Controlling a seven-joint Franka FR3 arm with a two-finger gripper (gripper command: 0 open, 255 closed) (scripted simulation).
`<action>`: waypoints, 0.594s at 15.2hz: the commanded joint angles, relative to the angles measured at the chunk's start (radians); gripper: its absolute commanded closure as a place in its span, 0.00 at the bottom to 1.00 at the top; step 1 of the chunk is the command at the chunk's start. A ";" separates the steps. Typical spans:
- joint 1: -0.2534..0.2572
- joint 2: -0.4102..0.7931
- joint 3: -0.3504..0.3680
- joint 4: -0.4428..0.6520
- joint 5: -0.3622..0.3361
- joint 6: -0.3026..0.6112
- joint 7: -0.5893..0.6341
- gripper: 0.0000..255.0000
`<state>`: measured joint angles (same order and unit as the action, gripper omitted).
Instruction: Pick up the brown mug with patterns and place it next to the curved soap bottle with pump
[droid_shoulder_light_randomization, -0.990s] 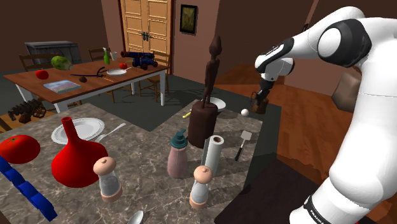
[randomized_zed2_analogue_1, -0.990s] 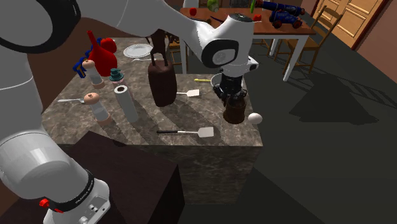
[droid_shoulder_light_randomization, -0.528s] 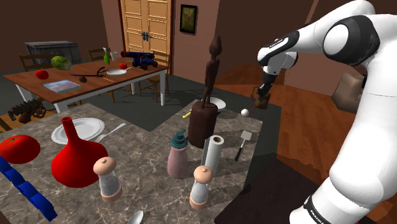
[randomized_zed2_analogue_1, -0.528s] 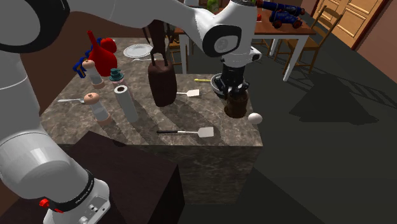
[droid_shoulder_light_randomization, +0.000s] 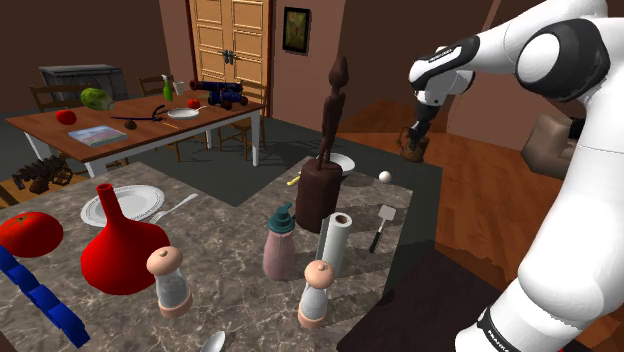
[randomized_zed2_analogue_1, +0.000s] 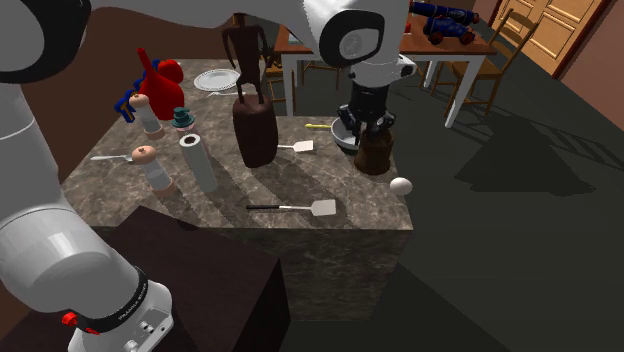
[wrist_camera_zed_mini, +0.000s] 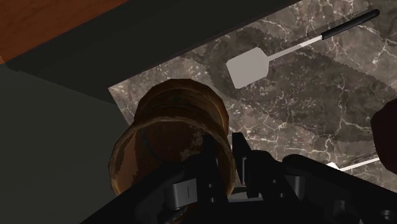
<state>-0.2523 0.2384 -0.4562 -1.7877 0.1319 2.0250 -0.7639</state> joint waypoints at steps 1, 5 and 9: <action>0.002 -0.009 -0.001 0.019 -0.006 -0.027 0.005 1.00; 0.002 -0.022 -0.003 0.058 -0.014 -0.077 0.011 1.00; 0.002 -0.031 -0.005 0.101 -0.020 -0.128 0.016 1.00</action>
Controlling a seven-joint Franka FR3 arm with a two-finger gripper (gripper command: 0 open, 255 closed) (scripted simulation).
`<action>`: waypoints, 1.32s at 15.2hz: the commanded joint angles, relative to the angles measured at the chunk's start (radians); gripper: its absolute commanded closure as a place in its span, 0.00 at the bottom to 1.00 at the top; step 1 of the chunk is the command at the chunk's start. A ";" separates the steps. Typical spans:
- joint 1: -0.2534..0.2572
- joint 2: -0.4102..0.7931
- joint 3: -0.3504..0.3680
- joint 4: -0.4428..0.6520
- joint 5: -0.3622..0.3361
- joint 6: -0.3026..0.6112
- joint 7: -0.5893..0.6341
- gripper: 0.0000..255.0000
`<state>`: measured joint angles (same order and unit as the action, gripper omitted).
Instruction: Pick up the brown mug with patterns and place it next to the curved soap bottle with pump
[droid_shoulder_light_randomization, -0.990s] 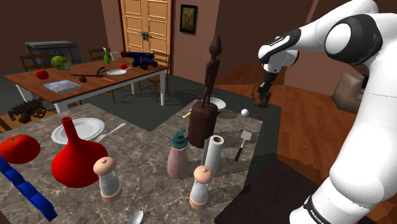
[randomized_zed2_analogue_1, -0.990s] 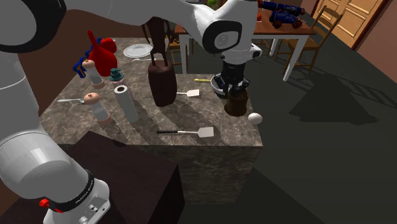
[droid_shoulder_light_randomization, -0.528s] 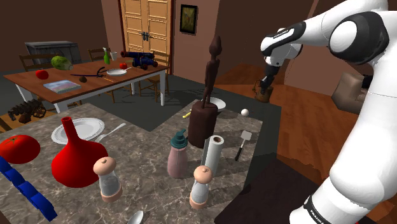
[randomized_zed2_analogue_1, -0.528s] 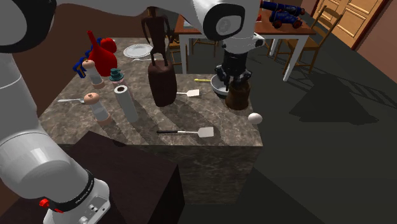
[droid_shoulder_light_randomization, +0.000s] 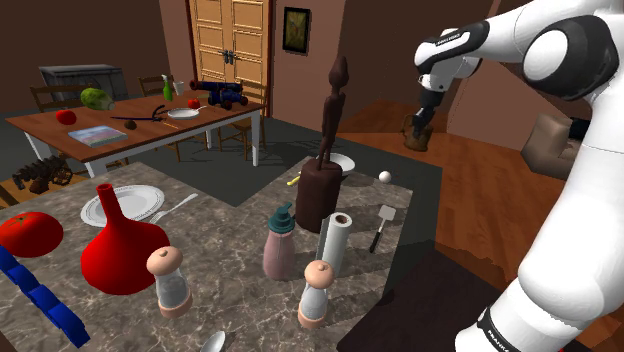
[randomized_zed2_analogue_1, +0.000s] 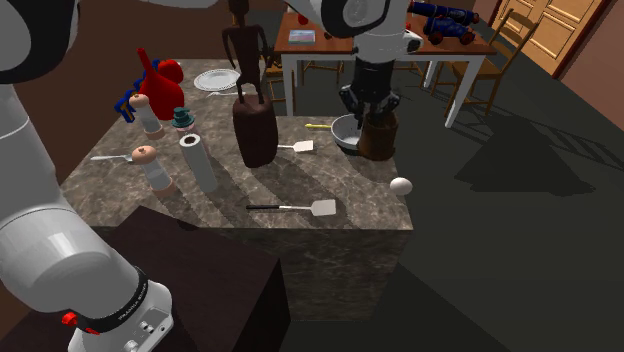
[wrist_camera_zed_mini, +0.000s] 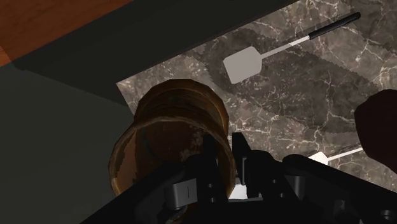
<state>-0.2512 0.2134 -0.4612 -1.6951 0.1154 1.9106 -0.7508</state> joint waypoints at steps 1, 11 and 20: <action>0.001 -0.007 -0.001 0.019 -0.004 -0.026 0.004 1.00; 0.125 -0.205 0.069 -0.190 -0.102 0.009 0.217 1.00; 0.225 -0.345 0.189 -0.346 -0.150 0.032 0.455 1.00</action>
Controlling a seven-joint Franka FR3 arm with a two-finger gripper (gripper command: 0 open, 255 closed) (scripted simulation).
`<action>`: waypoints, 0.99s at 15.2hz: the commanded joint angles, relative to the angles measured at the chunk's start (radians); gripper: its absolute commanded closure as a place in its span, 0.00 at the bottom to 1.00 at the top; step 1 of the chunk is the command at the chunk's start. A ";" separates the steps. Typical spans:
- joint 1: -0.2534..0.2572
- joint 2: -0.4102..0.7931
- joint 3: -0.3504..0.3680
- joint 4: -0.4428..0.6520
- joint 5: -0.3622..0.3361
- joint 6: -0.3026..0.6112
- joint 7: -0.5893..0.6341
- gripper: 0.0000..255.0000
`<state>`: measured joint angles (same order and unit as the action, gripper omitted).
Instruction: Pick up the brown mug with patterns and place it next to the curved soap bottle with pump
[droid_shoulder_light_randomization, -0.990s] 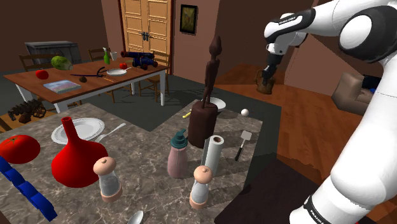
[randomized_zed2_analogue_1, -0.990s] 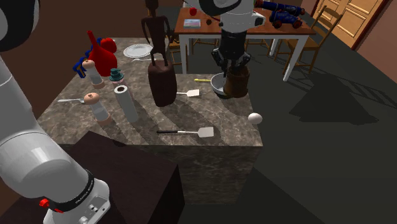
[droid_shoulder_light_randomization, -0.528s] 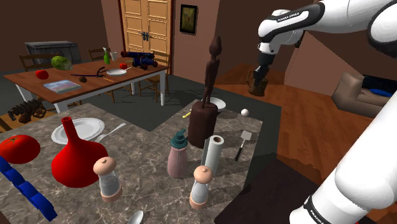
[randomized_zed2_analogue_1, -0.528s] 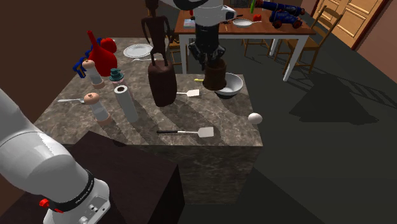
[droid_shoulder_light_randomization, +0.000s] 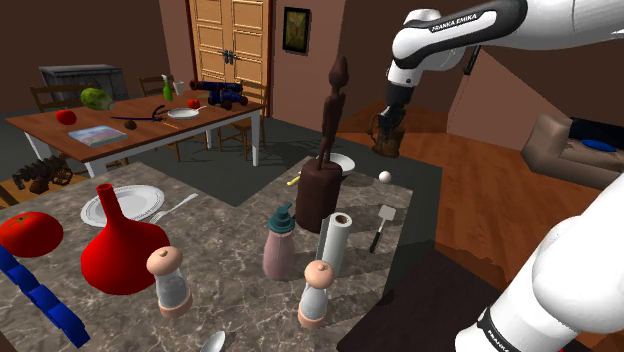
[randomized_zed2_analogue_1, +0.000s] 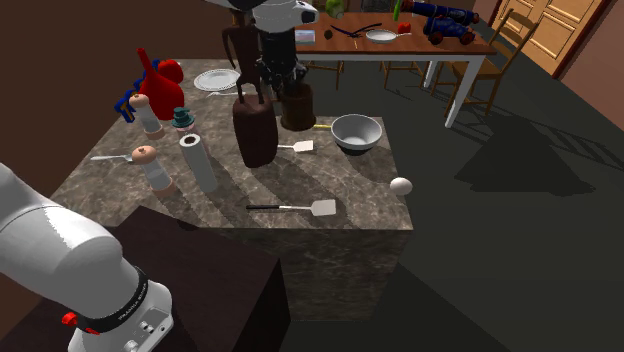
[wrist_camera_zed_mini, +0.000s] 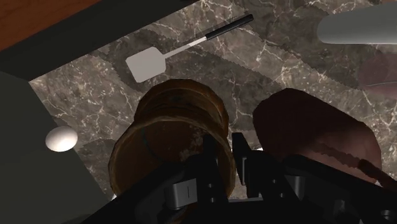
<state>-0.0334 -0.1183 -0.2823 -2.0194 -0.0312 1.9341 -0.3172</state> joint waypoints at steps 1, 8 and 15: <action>0.017 -0.024 0.024 -0.033 -0.005 0.010 0.047 1.00; 0.090 -0.066 0.128 -0.082 -0.002 0.014 0.222 1.00; 0.163 -0.058 0.231 -0.075 0.013 0.013 0.391 1.00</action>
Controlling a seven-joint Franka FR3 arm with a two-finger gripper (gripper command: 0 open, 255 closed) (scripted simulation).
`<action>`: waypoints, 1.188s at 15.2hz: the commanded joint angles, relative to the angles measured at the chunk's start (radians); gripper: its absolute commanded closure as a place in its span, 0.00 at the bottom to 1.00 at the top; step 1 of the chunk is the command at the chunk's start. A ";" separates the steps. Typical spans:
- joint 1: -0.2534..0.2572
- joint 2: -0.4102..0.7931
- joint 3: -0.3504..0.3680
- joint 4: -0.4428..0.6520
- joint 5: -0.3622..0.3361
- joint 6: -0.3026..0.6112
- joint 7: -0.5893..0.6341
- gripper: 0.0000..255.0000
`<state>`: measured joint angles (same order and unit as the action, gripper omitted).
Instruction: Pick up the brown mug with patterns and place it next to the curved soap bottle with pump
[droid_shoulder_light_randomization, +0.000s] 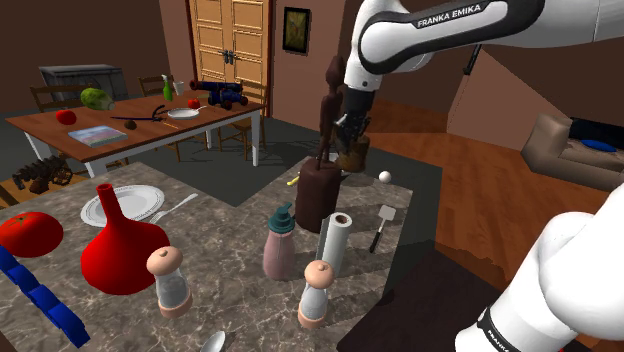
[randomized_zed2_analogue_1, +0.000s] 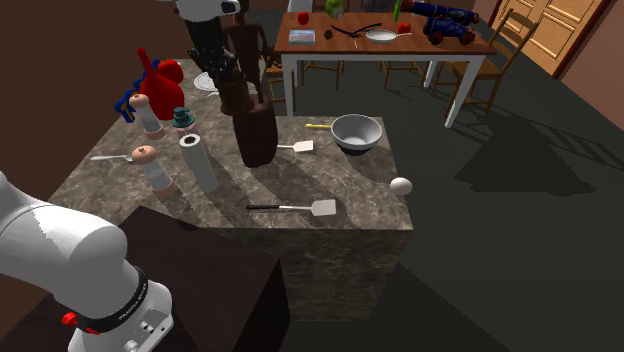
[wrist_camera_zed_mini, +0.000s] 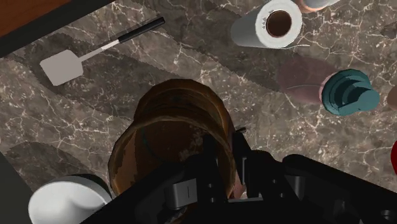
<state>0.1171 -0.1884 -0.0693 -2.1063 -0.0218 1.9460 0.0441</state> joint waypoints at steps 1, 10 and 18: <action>0.023 0.017 0.032 0.017 0.006 0.000 0.054 1.00; 0.117 0.107 0.155 0.117 0.014 -0.013 0.267 1.00; 0.204 0.249 0.247 0.287 -0.009 -0.045 0.452 1.00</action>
<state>0.3104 0.0444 0.1673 -1.8402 -0.0278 1.9066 0.4736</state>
